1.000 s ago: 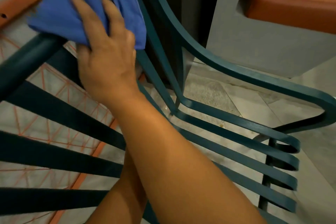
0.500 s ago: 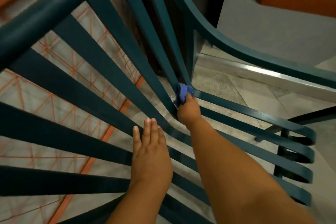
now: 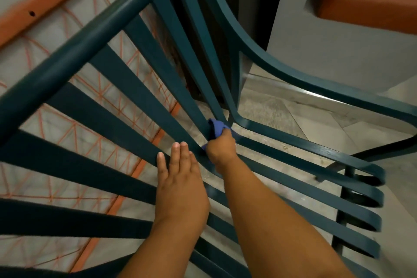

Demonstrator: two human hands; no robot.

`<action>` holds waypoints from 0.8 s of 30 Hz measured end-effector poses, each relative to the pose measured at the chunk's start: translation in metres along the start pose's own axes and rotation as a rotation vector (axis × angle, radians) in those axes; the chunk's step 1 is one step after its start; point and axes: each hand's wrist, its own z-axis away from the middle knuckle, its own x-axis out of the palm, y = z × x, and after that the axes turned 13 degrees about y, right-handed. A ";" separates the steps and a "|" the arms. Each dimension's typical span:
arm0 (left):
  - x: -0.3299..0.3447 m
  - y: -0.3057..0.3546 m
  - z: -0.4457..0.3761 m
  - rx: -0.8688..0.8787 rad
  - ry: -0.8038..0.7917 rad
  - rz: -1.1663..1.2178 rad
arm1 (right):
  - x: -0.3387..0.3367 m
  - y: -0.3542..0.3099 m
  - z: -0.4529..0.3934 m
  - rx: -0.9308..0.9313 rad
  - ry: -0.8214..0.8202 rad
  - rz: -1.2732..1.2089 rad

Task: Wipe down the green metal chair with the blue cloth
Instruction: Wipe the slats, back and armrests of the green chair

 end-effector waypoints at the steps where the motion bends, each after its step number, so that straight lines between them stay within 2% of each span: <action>1: -0.004 -0.003 0.002 -0.012 -0.010 0.020 | 0.001 -0.006 0.010 -0.043 0.013 -0.089; 5: -0.023 -0.012 0.018 -0.058 0.039 0.149 | -0.010 -0.049 0.050 -0.328 0.006 -0.249; 8: -0.047 -0.021 0.030 -0.108 0.162 0.306 | -0.024 -0.096 0.089 -0.598 -0.024 -0.351; 11: -0.062 -0.034 0.032 -0.163 0.288 0.423 | -0.035 -0.145 0.121 -0.781 -0.052 -0.403; 14: -0.078 -0.052 0.029 -0.170 0.508 0.503 | -0.047 -0.179 0.144 -0.901 -0.069 -0.442; 16: -0.093 -0.064 0.031 -0.131 0.718 0.535 | -0.050 -0.183 0.155 -1.010 -0.046 -0.357; 18: -0.109 -0.079 0.036 -0.130 0.848 0.512 | -0.047 -0.178 0.165 -1.130 -0.054 -0.262; 20: -0.118 -0.096 0.042 -0.131 0.874 0.464 | -0.040 -0.170 0.173 -1.195 -0.073 -0.228; 24: -0.138 -0.126 0.059 -0.110 0.880 0.426 | -0.033 -0.148 0.188 -1.141 -0.142 -0.244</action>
